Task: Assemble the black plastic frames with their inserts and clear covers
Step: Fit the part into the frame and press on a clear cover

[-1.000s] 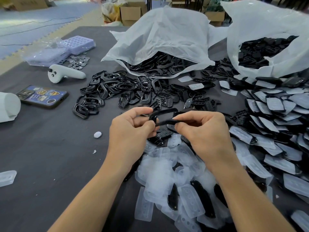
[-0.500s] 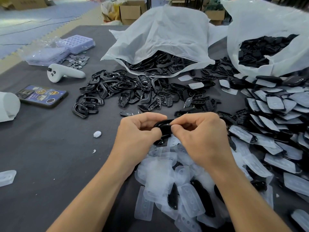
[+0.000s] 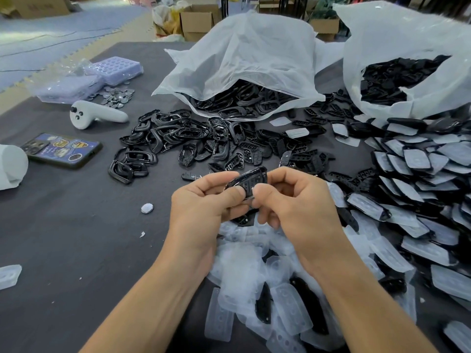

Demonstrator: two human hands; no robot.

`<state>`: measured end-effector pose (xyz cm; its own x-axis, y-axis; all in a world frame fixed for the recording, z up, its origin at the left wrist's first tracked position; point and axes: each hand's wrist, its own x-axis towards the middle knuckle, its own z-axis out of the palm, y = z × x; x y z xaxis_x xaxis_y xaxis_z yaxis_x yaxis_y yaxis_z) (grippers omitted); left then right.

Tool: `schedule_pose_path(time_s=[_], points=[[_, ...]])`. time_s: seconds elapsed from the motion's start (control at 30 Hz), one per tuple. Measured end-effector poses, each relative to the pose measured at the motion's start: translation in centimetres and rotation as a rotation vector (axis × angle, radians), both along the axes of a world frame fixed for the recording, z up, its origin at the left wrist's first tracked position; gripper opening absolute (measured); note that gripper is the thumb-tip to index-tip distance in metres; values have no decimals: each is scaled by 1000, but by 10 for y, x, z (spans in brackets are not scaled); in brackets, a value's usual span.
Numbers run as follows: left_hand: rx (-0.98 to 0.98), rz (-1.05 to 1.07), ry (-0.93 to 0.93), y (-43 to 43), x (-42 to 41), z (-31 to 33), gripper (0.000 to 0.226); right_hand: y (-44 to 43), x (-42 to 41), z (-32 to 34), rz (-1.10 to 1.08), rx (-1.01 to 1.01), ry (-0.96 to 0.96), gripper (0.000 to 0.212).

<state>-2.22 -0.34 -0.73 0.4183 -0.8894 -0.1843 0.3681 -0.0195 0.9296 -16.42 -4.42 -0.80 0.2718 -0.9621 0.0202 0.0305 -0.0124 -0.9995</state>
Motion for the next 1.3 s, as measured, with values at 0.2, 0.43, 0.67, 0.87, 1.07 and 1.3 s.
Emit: schedule_pose_path(time_s=[0.2, 0.43, 0.67, 0.87, 1.07, 1.3], points=[[9, -82, -341, 3, -5, -1, 27, -2, -4, -3, -107, -48, 82, 15], [-69, -175, -803, 5, -6, -4, 39, -2, -7, -3, -92, -237, 379, 15], [73, 187, -161, -10, 37, 0, 26, -8, -18, 0, -202, -326, 496, 24], [89, 204, -66, -13, 38, -2, 26, 5, -9, 0, -41, -400, 642, 22], [51, 175, -91, -11, 35, -1, 28, 21, 4, 6, 4, -626, 827, 10], [31, 123, -108, -10, 32, -1, 27, 42, 26, -2, 188, -604, 1039, 28]])
